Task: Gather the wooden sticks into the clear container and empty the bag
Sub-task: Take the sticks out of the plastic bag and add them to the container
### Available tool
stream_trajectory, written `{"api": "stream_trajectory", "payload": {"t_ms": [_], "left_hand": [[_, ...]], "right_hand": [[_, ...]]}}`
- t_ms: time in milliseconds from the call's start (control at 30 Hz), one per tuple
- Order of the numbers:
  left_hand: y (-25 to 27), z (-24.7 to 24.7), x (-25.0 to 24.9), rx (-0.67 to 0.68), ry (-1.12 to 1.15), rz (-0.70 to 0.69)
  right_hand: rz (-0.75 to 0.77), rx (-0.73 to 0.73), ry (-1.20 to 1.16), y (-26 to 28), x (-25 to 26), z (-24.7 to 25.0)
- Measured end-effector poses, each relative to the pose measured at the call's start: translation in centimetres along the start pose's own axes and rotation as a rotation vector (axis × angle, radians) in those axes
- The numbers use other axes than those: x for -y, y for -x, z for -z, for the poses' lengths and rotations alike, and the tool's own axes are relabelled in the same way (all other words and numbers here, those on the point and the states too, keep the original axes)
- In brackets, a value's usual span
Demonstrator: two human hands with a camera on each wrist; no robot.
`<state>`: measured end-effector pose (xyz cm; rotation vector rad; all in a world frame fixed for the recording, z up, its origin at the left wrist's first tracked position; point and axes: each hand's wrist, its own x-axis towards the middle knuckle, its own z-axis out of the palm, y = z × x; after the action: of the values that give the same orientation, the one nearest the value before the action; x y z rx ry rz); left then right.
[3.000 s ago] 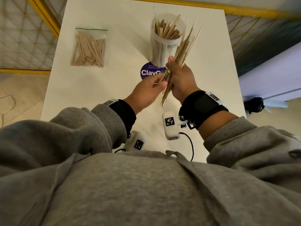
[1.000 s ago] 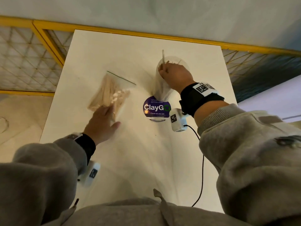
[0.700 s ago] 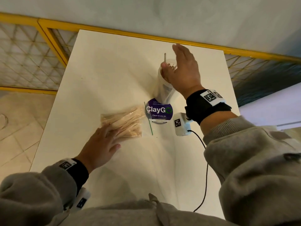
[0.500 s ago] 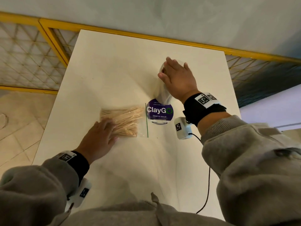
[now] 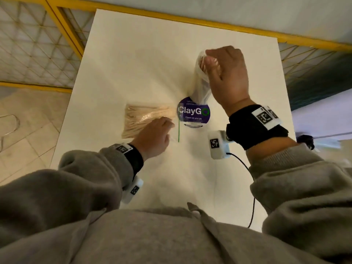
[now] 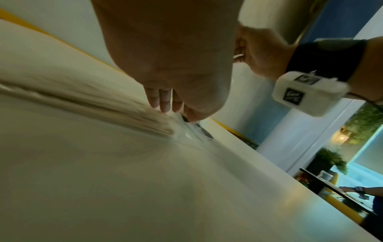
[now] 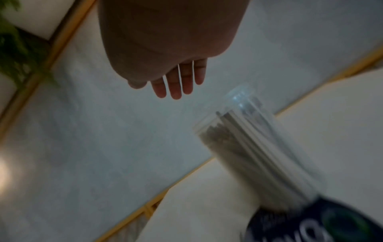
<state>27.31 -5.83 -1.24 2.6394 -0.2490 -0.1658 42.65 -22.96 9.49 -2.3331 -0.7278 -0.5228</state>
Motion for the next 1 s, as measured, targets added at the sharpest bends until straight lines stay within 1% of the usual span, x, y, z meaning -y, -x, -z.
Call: {"api": "stream_trajectory", "payload": {"t_ms": [33,67,100,167,233,267,300,333,367,433,500,567,667,767,833,900,1000], "left_hand": [[-0.6,-0.4,-0.9,0.012,0.029,-0.005],[-1.1,-1.0,-1.4,0.024,0.043,0.009],[-1.4,-1.5,-2.0,0.035,0.038,0.039],[-1.9,-2.1,-2.8,0.014,0.038,0.097],[-1.9,-2.4,-3.1,-0.023,0.124,0.193],[-1.9,-2.5,-3.3,-0.017,0.175,0.256],[-1.8,-2.5,-3.4,0.003,0.212,0.315],[-1.7,-2.6,-3.5,0.021,0.232,0.355],[-1.6,-2.5,-3.6,0.043,0.235,0.382],[-1.1,-2.7,-3.8,0.081,0.21,0.388],[-0.6,-2.8,-4.2,0.138,0.183,0.363],[-0.3,-2.6,-4.7,0.17,0.269,0.357],[-0.1,-1.7,-5.5,0.142,0.529,0.419],[-0.3,-0.2,-6.3,0.061,0.721,0.445],[-0.3,1.0,-7.2,-0.007,0.816,0.452],[-0.5,2.0,-7.9,-0.032,0.819,0.461],[0.0,3.4,-9.1,-0.069,0.65,0.441]], "right_hand": [[-0.042,0.001,-0.099,1.5,0.8,0.1],[-0.132,0.064,-0.169,3.1,1.6,0.1],[-0.256,0.178,-0.196,4.9,2.1,0.1],[-0.493,0.489,-0.17,8.2,2.1,-0.6],[-0.637,0.776,-0.158,11.2,1.1,-1.6],[-0.706,0.867,-0.171,12.3,0.6,-1.9],[-0.78,0.915,-0.208,13.2,0.2,-2.1],[-0.861,0.921,-0.275,14.0,0.1,-2.2],[-0.94,0.897,-0.361,14.5,0.0,-2.2],[-1.055,0.83,-0.511,15.3,0.4,-2.0],[-1.093,0.821,-0.605,15.5,1.1,-1.7],[-1.067,0.845,-0.637,15.5,1.8,-1.7],[-1.045,0.82,-0.646,14.8,2.5,-1.3],[-1.162,0.776,-0.787,13.6,2.6,-0.6],[-1.218,0.817,-0.879,12.8,2.8,0.1],[-1.173,0.865,-0.845,11.9,3.0,0.7],[-0.947,0.947,-0.658,10.6,4.5,2.1]]}}
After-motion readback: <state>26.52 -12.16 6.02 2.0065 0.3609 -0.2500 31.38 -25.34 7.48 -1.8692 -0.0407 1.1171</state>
